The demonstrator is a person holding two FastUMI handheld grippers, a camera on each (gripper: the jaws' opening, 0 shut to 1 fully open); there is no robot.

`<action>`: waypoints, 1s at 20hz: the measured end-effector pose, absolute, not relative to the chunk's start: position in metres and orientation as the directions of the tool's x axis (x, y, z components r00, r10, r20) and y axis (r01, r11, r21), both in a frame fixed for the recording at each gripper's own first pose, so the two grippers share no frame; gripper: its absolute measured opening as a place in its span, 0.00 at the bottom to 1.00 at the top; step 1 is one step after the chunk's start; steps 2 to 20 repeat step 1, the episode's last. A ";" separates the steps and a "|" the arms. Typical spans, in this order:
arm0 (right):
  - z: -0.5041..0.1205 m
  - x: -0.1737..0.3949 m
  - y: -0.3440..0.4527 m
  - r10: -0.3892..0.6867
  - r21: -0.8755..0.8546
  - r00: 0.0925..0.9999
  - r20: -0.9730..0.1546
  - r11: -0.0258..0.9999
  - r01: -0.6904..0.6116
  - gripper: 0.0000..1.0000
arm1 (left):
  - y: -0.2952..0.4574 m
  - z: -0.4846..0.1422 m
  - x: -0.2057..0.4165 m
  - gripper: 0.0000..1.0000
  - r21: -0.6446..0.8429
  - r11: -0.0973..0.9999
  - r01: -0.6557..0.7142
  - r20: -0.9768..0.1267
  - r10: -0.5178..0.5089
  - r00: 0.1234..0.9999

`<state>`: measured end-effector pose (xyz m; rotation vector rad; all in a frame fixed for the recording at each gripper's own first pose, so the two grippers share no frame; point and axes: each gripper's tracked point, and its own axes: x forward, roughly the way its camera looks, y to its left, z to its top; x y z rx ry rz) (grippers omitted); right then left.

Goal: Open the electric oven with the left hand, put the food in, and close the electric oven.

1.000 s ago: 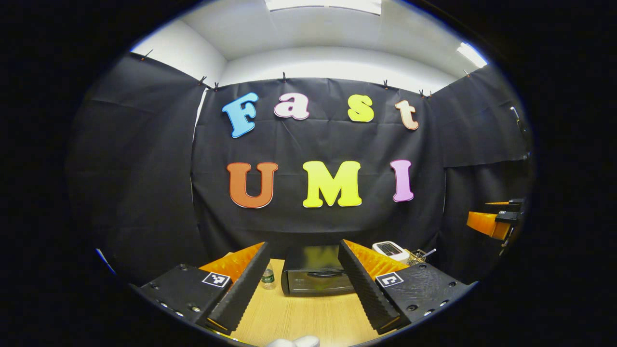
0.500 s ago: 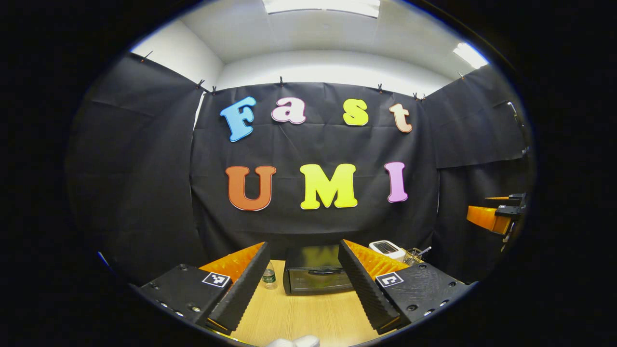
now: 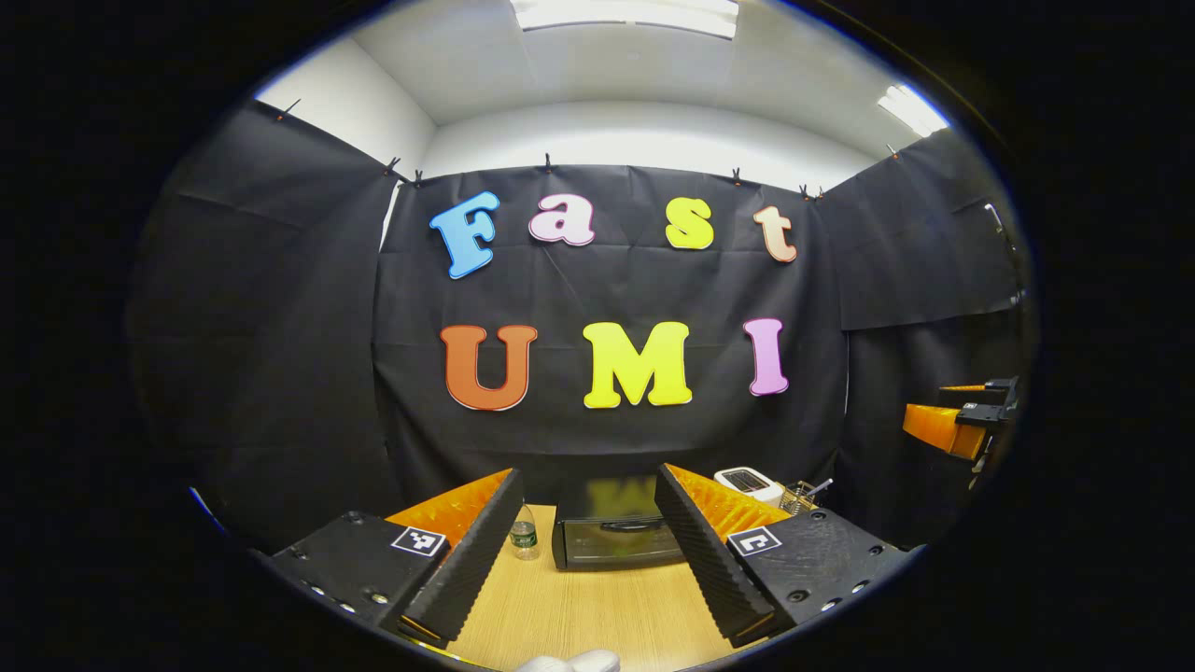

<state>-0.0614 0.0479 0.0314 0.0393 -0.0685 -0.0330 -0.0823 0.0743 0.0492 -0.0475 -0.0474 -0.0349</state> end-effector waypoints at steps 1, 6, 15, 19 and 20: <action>0.032 -0.062 0.047 -0.036 0.040 0.997 0.070 0.999 0.033 1.00 | 0.074 0.048 -0.083 0.94 -0.045 0.998 0.037 0.048 -0.035 0.998; 0.032 -0.062 0.047 -0.036 0.040 0.997 0.070 0.999 0.033 1.00 | 0.074 0.048 -0.083 0.94 -0.045 0.998 0.037 0.048 -0.035 0.998; 0.032 -0.062 0.047 -0.036 0.040 0.997 0.070 0.999 0.033 1.00 | 0.074 0.048 -0.083 0.94 -0.045 0.998 0.037 0.048 -0.035 0.998; 0.032 -0.062 0.047 -0.036 0.040 0.997 0.070 0.999 0.033 1.00 | 0.074 0.048 -0.083 0.94 -0.045 0.998 0.037 0.048 -0.035 0.998; 0.032 -0.062 0.047 -0.036 0.040 0.997 0.070 0.999 0.033 1.00 | 0.074 0.048 -0.083 0.94 -0.045 0.998 0.037 0.048 -0.035 0.998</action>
